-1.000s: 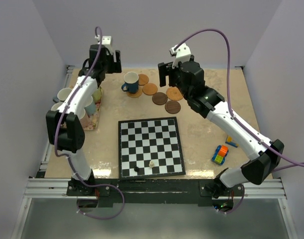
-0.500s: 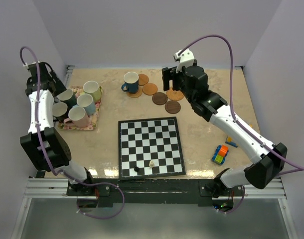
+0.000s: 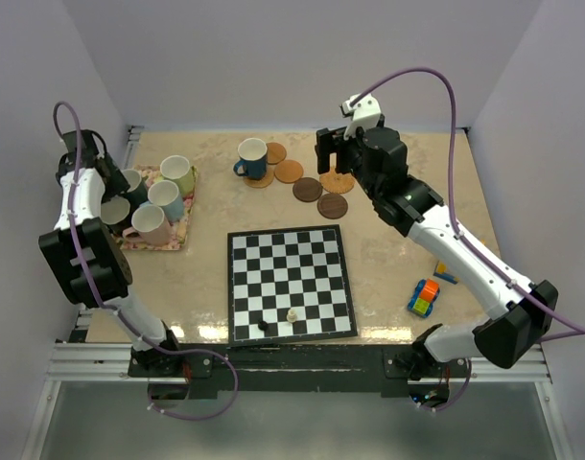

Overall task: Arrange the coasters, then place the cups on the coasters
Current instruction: Pick up the cup from the tray.

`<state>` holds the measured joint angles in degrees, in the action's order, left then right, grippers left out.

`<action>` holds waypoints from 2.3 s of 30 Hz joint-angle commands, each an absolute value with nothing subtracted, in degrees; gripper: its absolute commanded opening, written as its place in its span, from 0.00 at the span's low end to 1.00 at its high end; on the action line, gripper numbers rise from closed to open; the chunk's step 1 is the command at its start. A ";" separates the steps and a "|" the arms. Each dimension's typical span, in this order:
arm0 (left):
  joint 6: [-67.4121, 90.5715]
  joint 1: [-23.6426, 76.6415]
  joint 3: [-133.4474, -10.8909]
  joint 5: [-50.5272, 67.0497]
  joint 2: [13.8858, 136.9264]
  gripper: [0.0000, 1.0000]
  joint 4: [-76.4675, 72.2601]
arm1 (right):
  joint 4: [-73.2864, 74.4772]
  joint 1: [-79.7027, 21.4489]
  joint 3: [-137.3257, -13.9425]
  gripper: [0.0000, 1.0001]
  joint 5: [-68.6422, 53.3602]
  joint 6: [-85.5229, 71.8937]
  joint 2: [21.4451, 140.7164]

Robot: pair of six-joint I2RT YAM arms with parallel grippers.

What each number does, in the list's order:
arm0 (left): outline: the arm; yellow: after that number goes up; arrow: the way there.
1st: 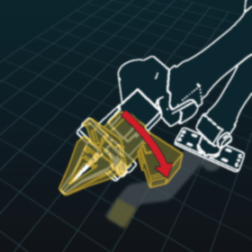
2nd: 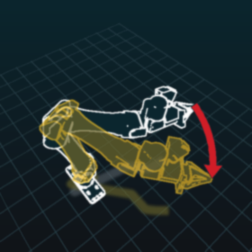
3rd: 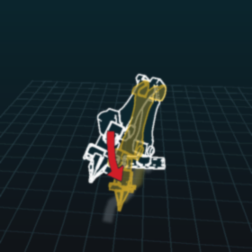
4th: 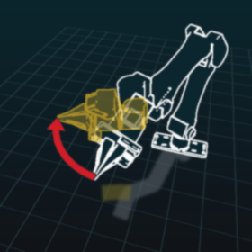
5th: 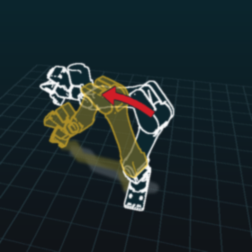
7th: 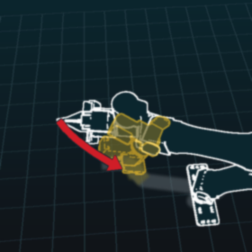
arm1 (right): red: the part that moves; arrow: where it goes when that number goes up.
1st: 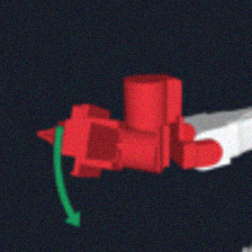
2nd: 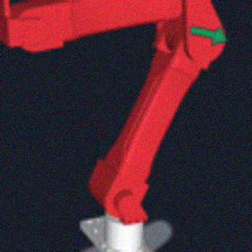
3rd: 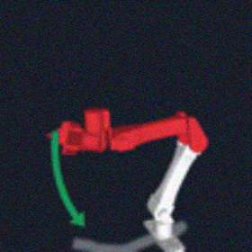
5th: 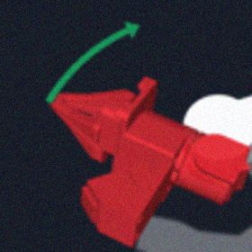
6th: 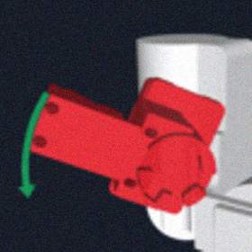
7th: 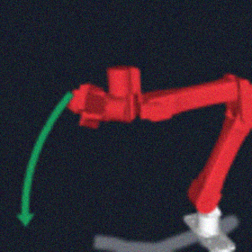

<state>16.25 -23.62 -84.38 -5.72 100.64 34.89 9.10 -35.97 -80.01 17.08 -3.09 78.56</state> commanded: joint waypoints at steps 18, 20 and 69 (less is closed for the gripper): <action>13.62 -24.17 -86.92 -3.51 106.34 0.39 28.83 | 8.96 -35.95 -82.62 0.88 16.61 -3.60 79.80; 13.62 -24.17 -87.97 -3.52 107.49 0.38 29.09 | 9.05 -35.95 -82.62 0.88 16.70 -3.78 79.98; -3.70 -10.82 -108.26 -19.26 97.64 0.00 23.98 | 10.19 -35.95 -84.98 0.88 20.65 -4.65 79.63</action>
